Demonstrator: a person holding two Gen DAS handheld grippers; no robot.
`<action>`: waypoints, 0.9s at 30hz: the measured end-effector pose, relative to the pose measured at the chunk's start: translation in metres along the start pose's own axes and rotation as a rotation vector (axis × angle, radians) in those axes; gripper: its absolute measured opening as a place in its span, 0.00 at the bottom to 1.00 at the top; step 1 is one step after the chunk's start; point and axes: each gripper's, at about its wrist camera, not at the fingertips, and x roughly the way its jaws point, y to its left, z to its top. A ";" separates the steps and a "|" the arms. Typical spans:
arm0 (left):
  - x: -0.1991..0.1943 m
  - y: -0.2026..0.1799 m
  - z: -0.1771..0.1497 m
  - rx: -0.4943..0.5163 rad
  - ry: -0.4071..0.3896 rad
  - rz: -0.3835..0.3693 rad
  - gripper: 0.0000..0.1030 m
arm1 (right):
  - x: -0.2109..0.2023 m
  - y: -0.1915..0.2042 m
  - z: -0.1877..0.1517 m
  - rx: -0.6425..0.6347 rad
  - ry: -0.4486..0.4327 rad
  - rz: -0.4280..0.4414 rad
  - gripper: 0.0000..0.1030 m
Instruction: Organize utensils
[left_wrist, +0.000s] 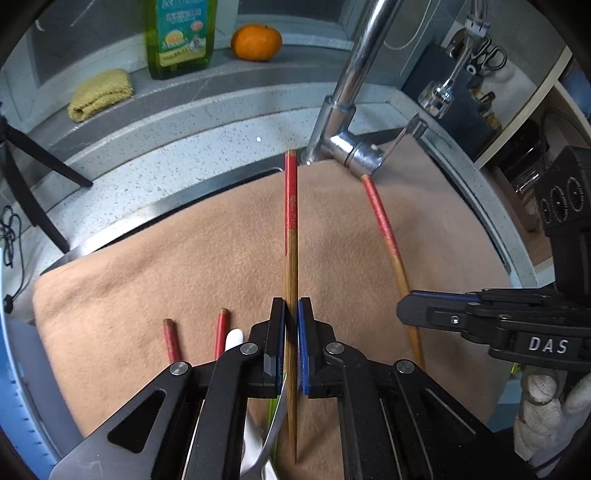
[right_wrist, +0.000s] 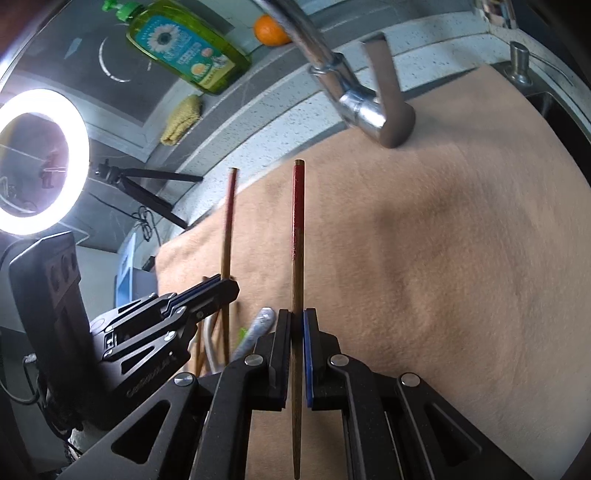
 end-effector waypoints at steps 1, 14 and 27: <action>-0.006 0.001 -0.001 -0.003 -0.011 0.001 0.05 | -0.001 0.004 0.000 -0.009 0.000 0.005 0.06; -0.109 0.051 -0.037 -0.107 -0.178 0.058 0.04 | 0.005 0.104 -0.013 -0.174 0.010 0.108 0.06; -0.097 0.068 -0.084 -0.201 -0.114 0.016 0.07 | 0.006 0.056 -0.016 -0.171 0.021 -0.020 0.06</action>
